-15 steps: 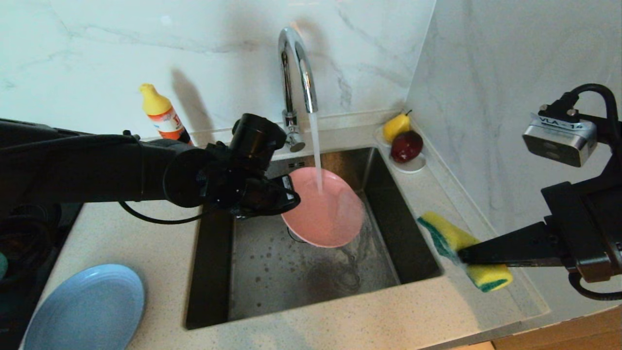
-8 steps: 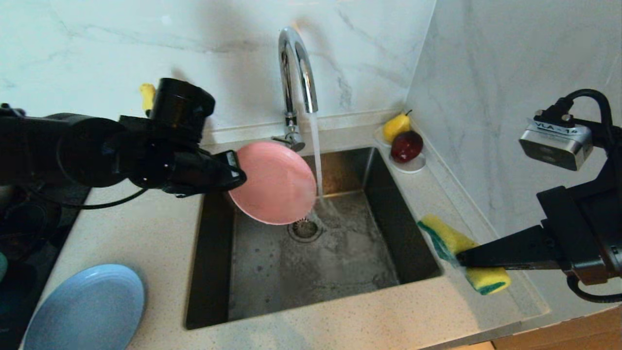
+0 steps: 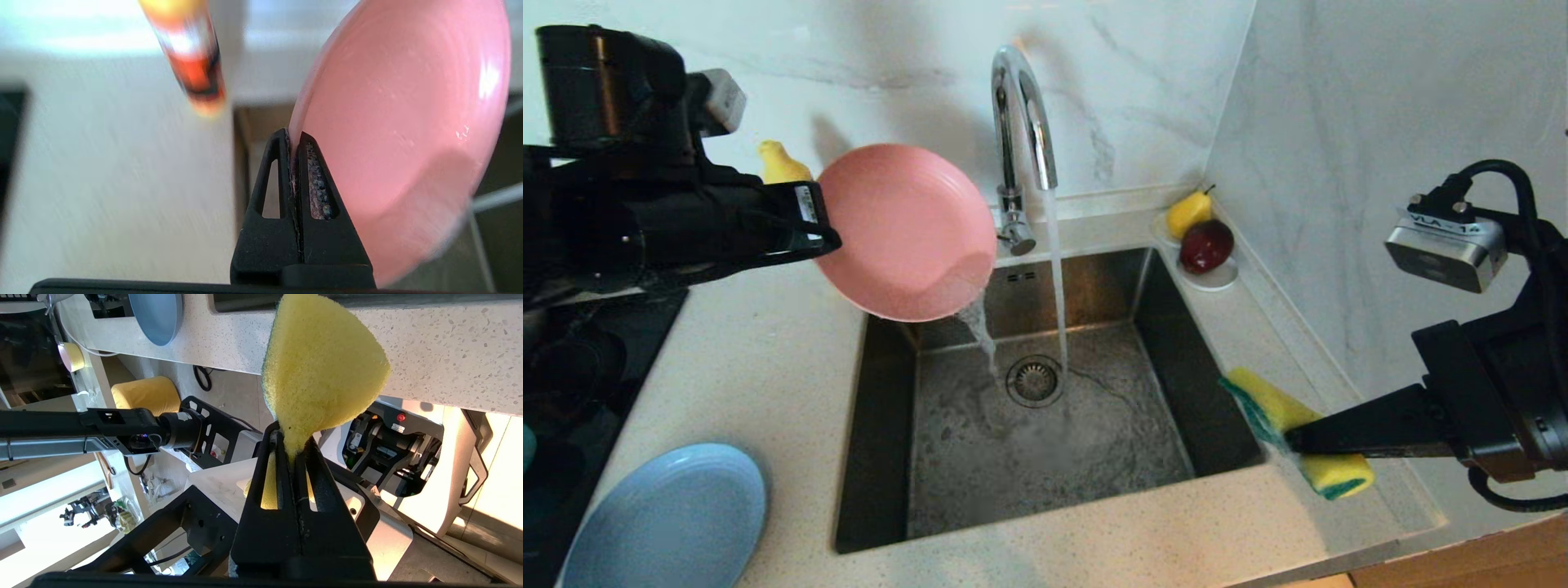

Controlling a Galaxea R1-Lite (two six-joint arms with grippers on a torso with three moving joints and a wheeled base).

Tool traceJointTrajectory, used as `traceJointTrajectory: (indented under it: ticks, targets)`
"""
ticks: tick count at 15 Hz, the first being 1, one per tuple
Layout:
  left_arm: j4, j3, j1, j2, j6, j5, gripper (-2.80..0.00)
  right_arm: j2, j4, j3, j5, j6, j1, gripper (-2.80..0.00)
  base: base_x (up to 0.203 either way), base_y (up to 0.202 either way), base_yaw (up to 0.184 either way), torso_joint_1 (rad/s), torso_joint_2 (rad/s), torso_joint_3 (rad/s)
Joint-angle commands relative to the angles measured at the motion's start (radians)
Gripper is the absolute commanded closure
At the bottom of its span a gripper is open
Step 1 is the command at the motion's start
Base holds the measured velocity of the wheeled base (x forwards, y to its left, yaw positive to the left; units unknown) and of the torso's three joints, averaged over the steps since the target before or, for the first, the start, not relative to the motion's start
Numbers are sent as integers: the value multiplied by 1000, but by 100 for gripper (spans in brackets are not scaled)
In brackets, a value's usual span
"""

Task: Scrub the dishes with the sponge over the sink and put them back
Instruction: Wash the plate

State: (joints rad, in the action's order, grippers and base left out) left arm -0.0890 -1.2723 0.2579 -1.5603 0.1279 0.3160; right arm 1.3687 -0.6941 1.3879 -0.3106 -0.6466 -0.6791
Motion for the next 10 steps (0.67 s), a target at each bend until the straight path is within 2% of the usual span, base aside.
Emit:
traceJointTrajectory:
  ticks: [1, 3, 5, 10]
  targets:
    - [-220, 104, 0, 56, -63, -2, 0, 4, -4, 0, -2, -4, 0, 0, 0, 0, 0, 0, 0, 0]
    - [-415, 179, 0, 64, -98, -8, 0, 6, -4, 0, -2, -4, 0, 0, 0, 0, 0, 0, 0, 0]
    - [-557, 230, 0, 74, -108, -31, 0, 3, -4, 2, -2, -4, 0, 0, 0, 0, 0, 0, 0, 0]
    - [-594, 300, 0, 174, -107, -130, 0, 7, -4, 3, -2, -4, -5, 0, 0, 0, 0, 0, 0, 0]
